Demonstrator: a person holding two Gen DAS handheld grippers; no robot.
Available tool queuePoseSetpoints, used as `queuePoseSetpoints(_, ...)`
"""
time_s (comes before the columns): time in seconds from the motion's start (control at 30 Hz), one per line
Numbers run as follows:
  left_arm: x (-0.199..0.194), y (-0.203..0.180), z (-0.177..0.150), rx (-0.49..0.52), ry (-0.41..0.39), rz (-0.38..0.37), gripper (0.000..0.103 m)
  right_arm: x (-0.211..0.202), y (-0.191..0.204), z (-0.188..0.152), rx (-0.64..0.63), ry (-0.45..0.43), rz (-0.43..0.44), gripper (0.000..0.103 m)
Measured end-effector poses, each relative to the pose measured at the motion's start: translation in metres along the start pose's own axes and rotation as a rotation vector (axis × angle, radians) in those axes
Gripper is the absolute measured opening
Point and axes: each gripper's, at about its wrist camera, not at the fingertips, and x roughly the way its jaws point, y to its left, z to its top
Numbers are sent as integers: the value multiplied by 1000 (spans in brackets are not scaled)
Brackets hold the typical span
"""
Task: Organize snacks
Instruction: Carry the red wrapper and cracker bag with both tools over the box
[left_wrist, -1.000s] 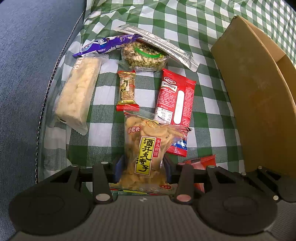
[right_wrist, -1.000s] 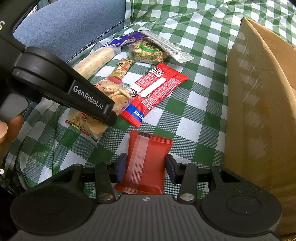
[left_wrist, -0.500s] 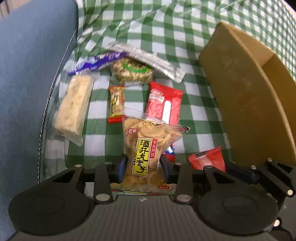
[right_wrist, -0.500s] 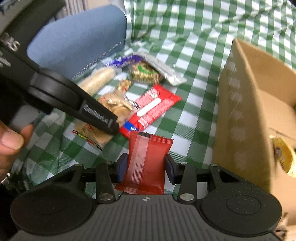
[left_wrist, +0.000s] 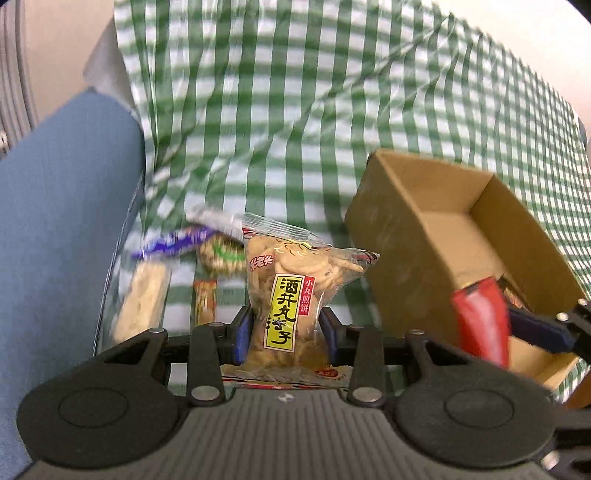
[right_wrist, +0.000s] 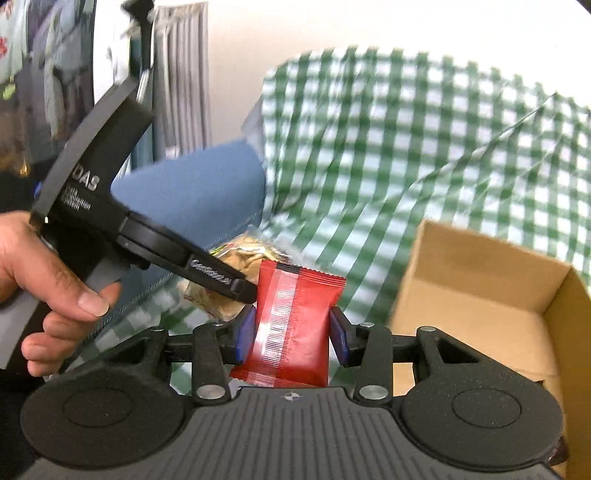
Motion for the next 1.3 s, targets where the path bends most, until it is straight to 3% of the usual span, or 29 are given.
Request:
queuePoseSetpoints(0.3,-23,-44,11,47,-185,-5,43,-31,-66,0,108,-91,-110,44)
queuePoseSetpoints(0.67,-28,-126,9,165,-364,-113,43,-48,-125,-11,250,-117,-311,44)
queuePoseSetpoints(1.0,-15,-179,0,245,-391,-197,43,-51,-149,-18,272,-116,-433,44)
queuePoseSetpoints(1.3,1,-196,2,238,-359,-239,43,-60,-158,-25,264,-122,-496,44)
